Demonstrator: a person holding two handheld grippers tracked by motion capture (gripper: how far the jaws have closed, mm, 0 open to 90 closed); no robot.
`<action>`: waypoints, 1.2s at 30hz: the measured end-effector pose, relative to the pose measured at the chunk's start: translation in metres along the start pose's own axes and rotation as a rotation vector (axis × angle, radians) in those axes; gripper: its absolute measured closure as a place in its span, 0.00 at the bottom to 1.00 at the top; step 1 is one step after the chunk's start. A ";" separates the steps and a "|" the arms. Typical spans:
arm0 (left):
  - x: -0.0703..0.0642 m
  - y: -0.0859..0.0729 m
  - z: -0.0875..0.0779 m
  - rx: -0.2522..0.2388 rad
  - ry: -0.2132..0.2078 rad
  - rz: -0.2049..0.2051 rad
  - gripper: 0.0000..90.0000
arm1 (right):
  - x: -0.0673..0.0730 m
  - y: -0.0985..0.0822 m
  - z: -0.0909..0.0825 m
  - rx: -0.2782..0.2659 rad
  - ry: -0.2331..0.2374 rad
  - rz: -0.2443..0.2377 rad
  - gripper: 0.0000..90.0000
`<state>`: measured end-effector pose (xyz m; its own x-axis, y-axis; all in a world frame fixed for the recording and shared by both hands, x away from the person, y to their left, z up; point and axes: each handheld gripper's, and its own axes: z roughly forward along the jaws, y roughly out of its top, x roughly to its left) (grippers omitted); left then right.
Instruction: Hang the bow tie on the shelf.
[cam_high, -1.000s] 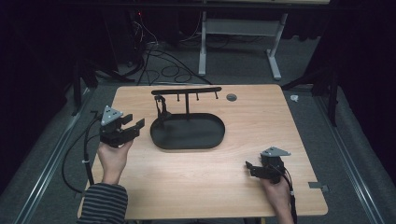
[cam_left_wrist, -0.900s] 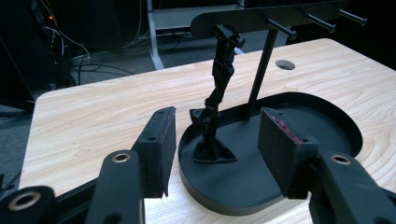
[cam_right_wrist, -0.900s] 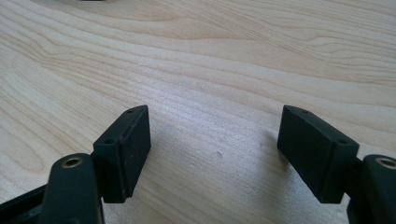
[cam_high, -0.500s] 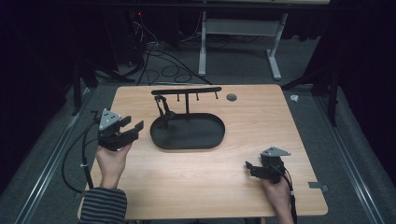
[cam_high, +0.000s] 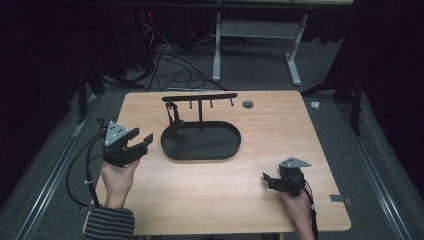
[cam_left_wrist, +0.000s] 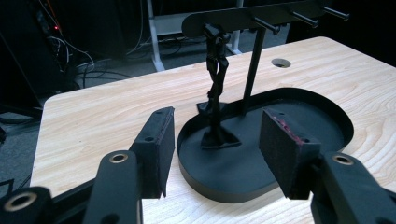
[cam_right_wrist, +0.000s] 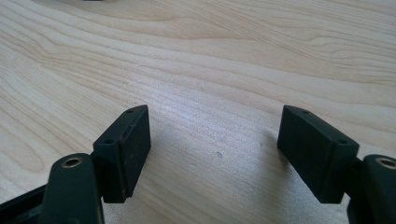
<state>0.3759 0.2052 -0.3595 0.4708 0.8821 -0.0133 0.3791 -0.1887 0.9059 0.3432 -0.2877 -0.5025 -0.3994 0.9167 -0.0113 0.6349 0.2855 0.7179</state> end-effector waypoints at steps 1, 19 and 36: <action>0.000 0.000 -0.001 -0.002 -0.002 -0.001 0.51 | 0.000 0.000 0.000 0.000 0.000 0.000 0.30; -0.003 -0.013 -0.007 -0.005 -0.018 -0.022 0.51 | 0.000 0.000 0.000 0.000 0.000 0.000 0.30; -0.006 -0.022 -0.014 -0.007 -0.022 -0.032 0.51 | 0.000 0.000 0.000 0.000 0.000 0.000 0.30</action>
<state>0.3540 0.2104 -0.3734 0.4764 0.8778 -0.0512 0.3888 -0.1581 0.9076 0.3431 -0.2876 -0.5025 -0.3991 0.9168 -0.0109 0.6352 0.2851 0.7178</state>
